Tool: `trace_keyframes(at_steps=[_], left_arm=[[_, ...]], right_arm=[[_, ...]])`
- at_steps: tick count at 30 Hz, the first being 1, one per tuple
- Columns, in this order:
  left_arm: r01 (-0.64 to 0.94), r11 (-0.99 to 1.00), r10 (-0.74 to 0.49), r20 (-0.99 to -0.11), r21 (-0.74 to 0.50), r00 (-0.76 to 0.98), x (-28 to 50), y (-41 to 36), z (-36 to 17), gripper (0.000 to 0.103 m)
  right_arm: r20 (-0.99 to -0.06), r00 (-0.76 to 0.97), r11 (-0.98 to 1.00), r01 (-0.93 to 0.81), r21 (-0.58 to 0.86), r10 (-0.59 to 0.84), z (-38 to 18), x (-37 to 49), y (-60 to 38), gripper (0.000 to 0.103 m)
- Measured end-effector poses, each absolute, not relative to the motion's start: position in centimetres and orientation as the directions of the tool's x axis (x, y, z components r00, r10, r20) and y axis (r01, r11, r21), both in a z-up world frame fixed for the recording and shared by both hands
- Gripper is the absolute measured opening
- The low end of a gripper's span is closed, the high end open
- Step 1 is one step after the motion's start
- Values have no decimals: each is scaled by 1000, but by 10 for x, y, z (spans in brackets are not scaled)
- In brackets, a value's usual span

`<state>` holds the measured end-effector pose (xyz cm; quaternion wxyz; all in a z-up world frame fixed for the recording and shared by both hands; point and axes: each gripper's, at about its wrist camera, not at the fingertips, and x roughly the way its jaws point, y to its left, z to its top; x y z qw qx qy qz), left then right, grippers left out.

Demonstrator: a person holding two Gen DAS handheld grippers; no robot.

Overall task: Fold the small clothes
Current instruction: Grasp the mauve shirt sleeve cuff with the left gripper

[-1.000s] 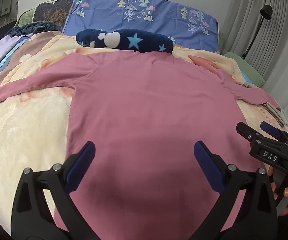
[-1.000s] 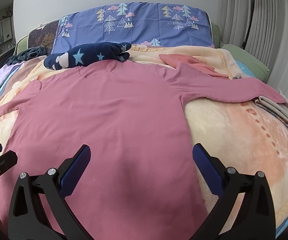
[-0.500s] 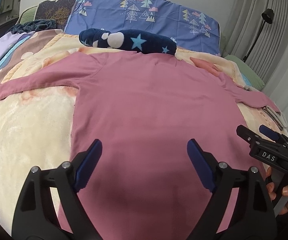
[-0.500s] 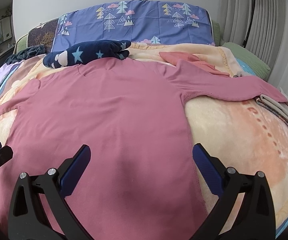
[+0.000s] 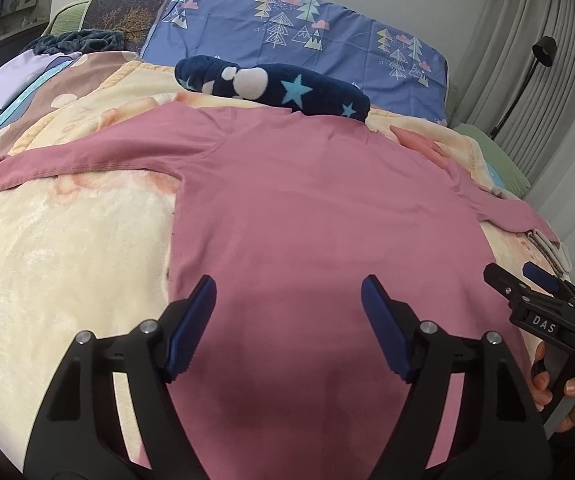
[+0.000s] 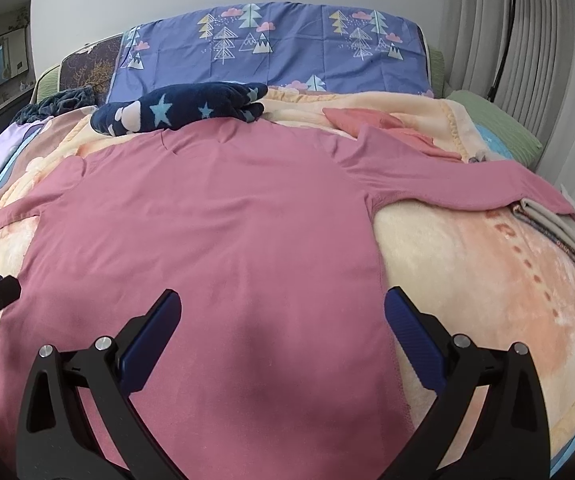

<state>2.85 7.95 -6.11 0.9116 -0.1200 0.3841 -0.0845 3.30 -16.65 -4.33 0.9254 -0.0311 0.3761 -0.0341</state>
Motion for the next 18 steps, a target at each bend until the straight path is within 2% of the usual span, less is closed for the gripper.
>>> trace_keyframes(at_steps=[13, 15, 18], left_arm=[[-50, 939, -208, -679, -340, 704, 36, 133, -66, 70], [-87, 930, -195, -681, -356, 706, 38, 149, -68, 63], [-135, 917, -174, -683, -374, 709, 40, 168, -69, 61]], right_arm=[[-714, 694, 995, 31, -97, -91, -46, 40, -160, 102], [-718, 689, 994, 34, -102, -97, -48, 42, -161, 102], [-723, 682, 994, 43, -105, -106, -50, 44, -163, 102]])
